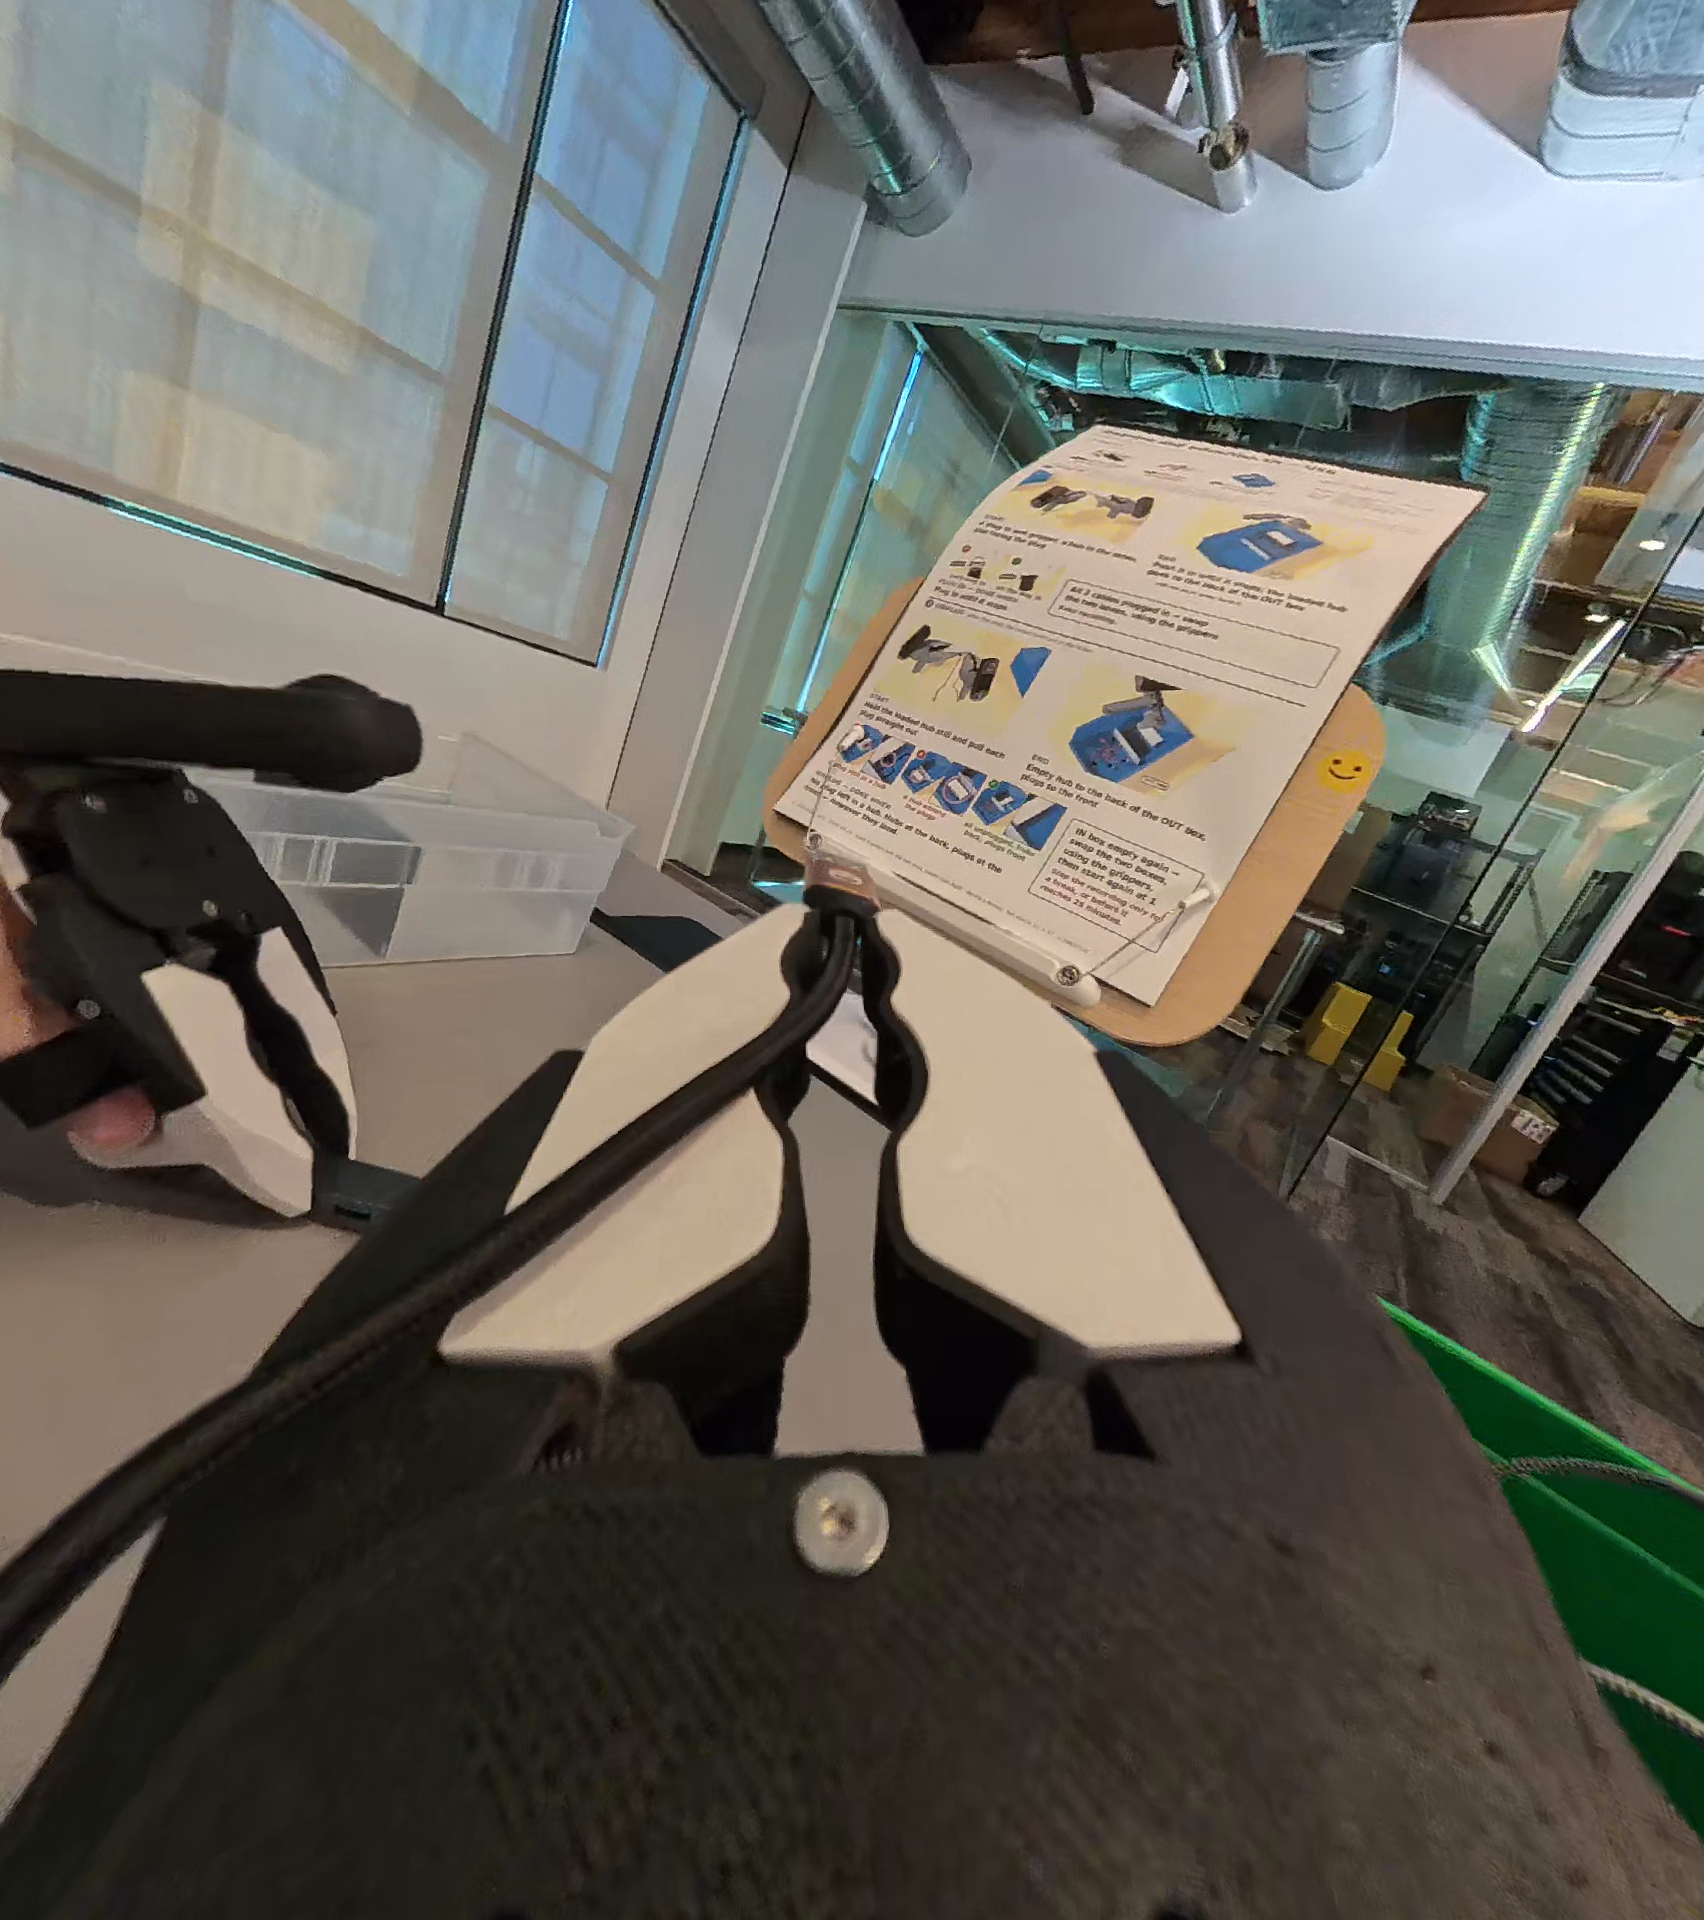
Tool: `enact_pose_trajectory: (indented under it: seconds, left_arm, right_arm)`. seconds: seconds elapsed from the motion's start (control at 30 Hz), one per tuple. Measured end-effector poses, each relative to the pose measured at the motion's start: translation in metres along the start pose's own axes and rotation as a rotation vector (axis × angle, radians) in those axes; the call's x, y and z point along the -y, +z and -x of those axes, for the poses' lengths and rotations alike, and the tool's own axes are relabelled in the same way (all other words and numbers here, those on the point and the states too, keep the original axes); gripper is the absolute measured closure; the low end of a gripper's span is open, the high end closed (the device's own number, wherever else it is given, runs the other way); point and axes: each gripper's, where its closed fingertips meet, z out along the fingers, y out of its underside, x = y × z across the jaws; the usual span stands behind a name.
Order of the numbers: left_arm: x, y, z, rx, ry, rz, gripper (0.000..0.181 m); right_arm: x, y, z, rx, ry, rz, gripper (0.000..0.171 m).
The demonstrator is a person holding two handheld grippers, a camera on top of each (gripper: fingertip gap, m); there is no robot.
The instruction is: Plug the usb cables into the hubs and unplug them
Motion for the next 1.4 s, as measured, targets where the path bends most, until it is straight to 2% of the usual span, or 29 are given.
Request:
enact_pose_trajectory:
  seconds: [0.03, 0.13, 0.2, 0.43, 0.77, 1.07, 1.4]
  left_arm:
    - [0.0, -0.001, 0.0, -0.018, -0.038, 0.002, 0.152]
    - [-0.003, -0.006, -0.001, -0.086, -0.095, 0.013, 0.152]
    - [-0.006, -0.009, 0.0, -0.124, -0.104, 0.013, 0.152]
    - [-0.009, -0.011, -0.002, -0.14, -0.114, 0.006, 0.152]
    - [-0.012, -0.014, -0.026, -0.228, -0.147, 0.009, 0.153]
    - [0.015, -0.031, -0.033, -0.265, -0.136, -0.165, 0.153]
    - [0.041, -0.053, -0.028, -0.327, -0.196, -0.36, 0.153]
  right_arm:
    - [0.0, -0.001, 0.002, -0.01, -0.025, 0.006, 0.164]
    - [0.005, -0.003, 0.025, 0.011, -0.118, 0.013, 0.164]
    - [0.004, -0.002, 0.042, 0.033, -0.107, 0.012, 0.164]
    - [-0.049, 0.003, 0.08, 0.138, -0.171, 0.216, 0.164]
    - [-0.042, -0.01, 0.104, 0.137, -0.162, 0.227, 0.164]
    - [-0.048, -0.012, 0.124, 0.19, -0.204, 0.262, 0.164]
    - [-0.034, -0.002, 0.105, 0.023, -0.119, 0.214, 0.164]
